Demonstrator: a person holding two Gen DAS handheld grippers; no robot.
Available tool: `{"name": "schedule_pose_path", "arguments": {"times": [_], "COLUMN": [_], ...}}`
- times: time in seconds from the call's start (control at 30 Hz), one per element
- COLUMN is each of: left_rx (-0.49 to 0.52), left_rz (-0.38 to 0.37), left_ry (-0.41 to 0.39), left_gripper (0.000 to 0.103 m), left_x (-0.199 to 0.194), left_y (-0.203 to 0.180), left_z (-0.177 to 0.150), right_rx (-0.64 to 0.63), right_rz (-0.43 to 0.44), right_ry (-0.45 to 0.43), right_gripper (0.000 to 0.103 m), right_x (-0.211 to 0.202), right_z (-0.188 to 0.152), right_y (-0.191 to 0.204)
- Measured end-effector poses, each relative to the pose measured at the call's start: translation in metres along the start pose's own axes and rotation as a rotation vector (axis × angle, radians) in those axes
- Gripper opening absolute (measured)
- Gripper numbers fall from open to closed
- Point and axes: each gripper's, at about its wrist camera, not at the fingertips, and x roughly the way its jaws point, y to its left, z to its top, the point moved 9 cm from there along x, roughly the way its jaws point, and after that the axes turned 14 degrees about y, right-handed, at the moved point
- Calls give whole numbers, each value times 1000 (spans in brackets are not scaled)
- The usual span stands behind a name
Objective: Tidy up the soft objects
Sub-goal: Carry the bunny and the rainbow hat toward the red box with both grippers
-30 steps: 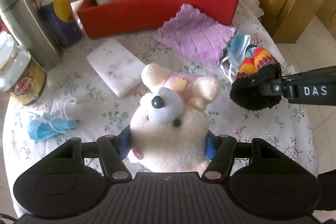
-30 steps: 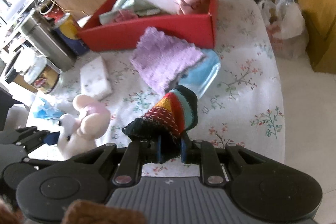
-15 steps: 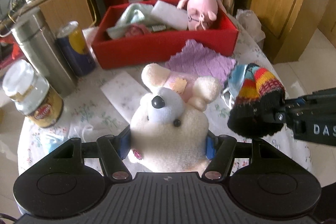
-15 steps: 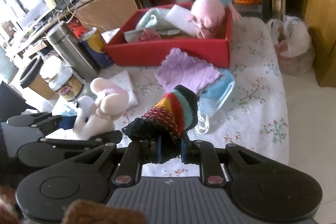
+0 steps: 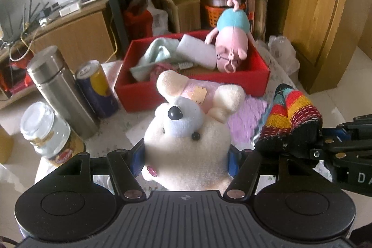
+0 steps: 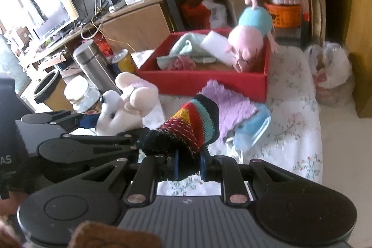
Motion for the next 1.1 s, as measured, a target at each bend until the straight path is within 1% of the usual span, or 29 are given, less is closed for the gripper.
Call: {"name": "schedule_pose_path", "arguments": {"times": [0.17, 0.4, 0.67, 0.9, 1.1], "left_rx": [-24, -88, -141, -151, -160], "left_rz": [-11, -32, -40, -39, -44], "left_ry": [-22, -72, -125, -144, -148], "left_gripper": [64, 65, 65, 65, 66], "left_x": [-5, -17, -25, -24, -16], "left_y": [4, 20, 37, 44, 47], "left_z": [11, 37, 70, 92, 112], "right_rx": [-1, -1, -4, 1, 6], "right_rz": [2, -7, -16, -21, -43], "right_ry": [-43, -103, -178, -204, -210], "right_gripper": [0, 0, 0, 0, 0], "right_x": [-11, -25, -36, -36, -27], "right_z": [12, 33, 71, 98, 120], "right_y": [-1, -2, -1, -3, -6]}}
